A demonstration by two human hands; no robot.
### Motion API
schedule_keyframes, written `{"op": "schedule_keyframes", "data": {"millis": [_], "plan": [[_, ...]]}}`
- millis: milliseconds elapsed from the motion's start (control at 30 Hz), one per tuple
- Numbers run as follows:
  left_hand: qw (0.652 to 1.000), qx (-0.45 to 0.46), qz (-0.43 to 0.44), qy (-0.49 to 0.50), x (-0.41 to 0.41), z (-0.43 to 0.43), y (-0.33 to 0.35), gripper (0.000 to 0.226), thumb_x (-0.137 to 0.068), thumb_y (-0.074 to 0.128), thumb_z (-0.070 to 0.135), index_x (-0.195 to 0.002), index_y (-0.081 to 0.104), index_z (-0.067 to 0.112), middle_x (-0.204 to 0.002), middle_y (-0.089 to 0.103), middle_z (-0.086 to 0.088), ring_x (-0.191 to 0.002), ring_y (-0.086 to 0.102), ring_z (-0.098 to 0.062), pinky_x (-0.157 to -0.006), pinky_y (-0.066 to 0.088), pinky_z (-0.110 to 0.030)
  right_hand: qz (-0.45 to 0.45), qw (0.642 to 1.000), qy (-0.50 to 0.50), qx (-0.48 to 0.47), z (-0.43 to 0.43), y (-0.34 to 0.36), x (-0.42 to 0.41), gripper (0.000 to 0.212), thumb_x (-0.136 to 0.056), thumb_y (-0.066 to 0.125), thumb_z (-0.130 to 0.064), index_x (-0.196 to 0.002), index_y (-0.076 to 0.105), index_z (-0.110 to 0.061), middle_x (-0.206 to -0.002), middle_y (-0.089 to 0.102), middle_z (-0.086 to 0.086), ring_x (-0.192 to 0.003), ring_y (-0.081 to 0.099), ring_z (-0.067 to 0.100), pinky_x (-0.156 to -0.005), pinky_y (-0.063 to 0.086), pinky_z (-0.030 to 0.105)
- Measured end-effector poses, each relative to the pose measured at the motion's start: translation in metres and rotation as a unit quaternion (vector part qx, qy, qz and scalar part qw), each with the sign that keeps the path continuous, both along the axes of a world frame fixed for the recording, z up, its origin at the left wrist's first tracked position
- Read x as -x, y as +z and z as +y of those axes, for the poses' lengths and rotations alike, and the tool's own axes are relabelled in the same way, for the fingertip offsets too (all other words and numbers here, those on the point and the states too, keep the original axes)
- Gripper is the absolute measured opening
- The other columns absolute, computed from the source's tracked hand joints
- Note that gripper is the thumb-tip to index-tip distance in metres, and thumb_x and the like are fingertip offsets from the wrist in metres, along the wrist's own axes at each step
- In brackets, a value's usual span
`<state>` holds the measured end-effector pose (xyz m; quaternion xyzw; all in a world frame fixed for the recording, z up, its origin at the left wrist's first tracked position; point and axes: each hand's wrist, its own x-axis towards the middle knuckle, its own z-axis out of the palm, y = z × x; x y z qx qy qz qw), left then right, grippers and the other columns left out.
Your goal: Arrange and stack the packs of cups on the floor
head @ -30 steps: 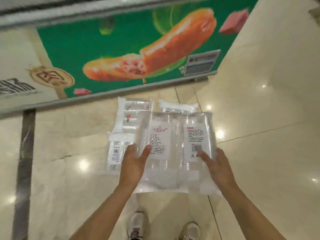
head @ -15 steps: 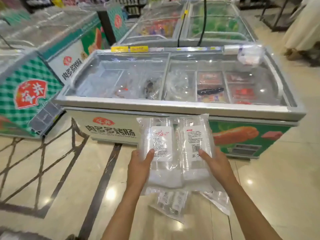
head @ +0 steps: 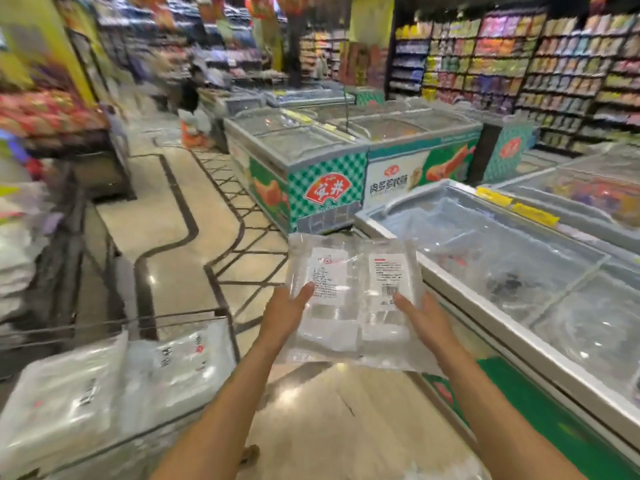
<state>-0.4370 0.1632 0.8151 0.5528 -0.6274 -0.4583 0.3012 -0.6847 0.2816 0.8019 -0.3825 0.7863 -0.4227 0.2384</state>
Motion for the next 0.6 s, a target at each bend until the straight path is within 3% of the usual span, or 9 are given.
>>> {"op": "schedule_keyframes", "data": {"millis": [100,167,233,333,400,500,600], "plan": [[0.998,-0.014,-0.014,0.059,-0.065,-0.036,0.014,0.092,-0.080,0.053,0.082,-0.140,0.051,0.013,-0.139,0.058,-0.003,-0.122,0.058,-0.029,-0.095,0.043,-0.031,0.016,0.997,0.074,0.001,-0.070,0.021,-0.055,0.081,-0.072,0.059,-0.083,-0.123,0.067,-0.021,-0.114,0.071,0.000,-0.098,0.068,0.019,-0.090,0.055,0.041],[0.996,-0.007,-0.017,0.089,-0.110,-0.058,0.017,0.087,-0.077,0.052,0.084,-0.127,0.060,0.014,-0.119,0.068,-0.002,-0.103,0.066,-0.025,-0.089,0.052,-0.034,0.024,0.992,0.124,-0.020,-0.101,0.040,-0.100,0.061,-0.085,0.060,-0.068,-0.112,0.068,-0.014,-0.105,0.070,0.010,-0.085,0.065,0.019,-0.078,0.052,0.033],[0.993,0.000,-0.010,0.121,-0.154,-0.076,0.016,0.076,-0.079,0.057,0.079,-0.121,0.063,0.015,-0.109,0.070,-0.001,-0.096,0.067,-0.024,-0.086,0.053,-0.035,0.015,0.988,0.153,-0.015,-0.135,0.039,-0.138,0.068,-0.085,0.061,-0.065,-0.125,0.066,-0.010,-0.114,0.071,0.012,-0.096,0.067,0.026,-0.087,0.052,0.038],[0.981,-0.006,-0.012,0.192,-0.216,-0.091,0.010,0.093,-0.068,0.055,0.089,-0.125,0.061,0.014,-0.118,0.070,0.000,-0.101,0.066,-0.020,-0.090,0.052,-0.037,0.011,0.978,0.207,-0.013,-0.183,0.026,-0.190,0.074,-0.080,0.059,-0.069,-0.129,0.066,-0.013,-0.120,0.070,0.010,-0.109,0.066,0.032,-0.097,0.052,0.049],[0.974,-0.006,-0.009,0.225,-0.254,-0.096,-0.001,0.090,-0.077,0.057,0.082,-0.131,0.055,0.010,-0.128,0.063,0.002,-0.111,0.060,-0.019,-0.092,0.048,-0.034,0.012,0.973,0.227,-0.031,-0.206,0.023,-0.231,0.057,-0.089,0.061,-0.057,-0.124,0.067,-0.012,-0.114,0.071,0.008,-0.103,0.066,0.030,-0.093,0.053,0.045],[0.960,-0.018,0.021,0.279,-0.305,-0.093,-0.013,0.076,-0.084,0.061,0.071,-0.134,0.058,0.014,-0.128,0.066,-0.002,-0.115,0.063,-0.025,-0.096,0.049,-0.037,0.002,0.960,0.276,-0.054,-0.237,0.017,-0.288,0.025,-0.096,0.062,-0.043,-0.106,0.060,-0.021,-0.100,0.061,-0.001,-0.087,0.059,0.022,-0.070,0.044,0.031],[0.943,-0.027,0.038,0.330,-0.353,-0.098,-0.037,0.070,-0.082,0.060,0.071,-0.129,0.062,0.019,-0.120,0.069,0.002,-0.107,0.065,-0.021,-0.091,0.052,-0.037,0.005,0.941,0.334,-0.051,-0.269,0.004,-0.341,0.023,-0.095,0.063,-0.044,-0.109,0.061,-0.027,-0.099,0.062,-0.003,-0.080,0.058,0.014,-0.061,0.040,0.025]]}}
